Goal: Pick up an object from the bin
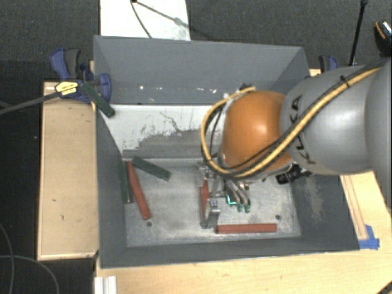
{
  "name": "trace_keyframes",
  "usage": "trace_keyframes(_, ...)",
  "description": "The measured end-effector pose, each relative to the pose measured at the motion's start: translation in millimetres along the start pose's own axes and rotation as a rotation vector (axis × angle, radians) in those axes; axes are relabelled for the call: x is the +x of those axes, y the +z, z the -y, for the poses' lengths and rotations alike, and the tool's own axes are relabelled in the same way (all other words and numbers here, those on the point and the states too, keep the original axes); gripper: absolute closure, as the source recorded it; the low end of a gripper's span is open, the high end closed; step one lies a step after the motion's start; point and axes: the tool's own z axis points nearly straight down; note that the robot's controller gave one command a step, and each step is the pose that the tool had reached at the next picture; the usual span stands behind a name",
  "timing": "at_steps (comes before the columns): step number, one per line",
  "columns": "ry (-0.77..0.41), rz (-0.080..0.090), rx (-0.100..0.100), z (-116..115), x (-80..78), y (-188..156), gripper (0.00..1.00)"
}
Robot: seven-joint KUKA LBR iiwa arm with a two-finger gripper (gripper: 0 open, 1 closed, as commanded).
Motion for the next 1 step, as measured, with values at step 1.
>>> trace_keyframes(1,-0.409,0.004,0.003,137.3,-33.7,81.0,0.00)
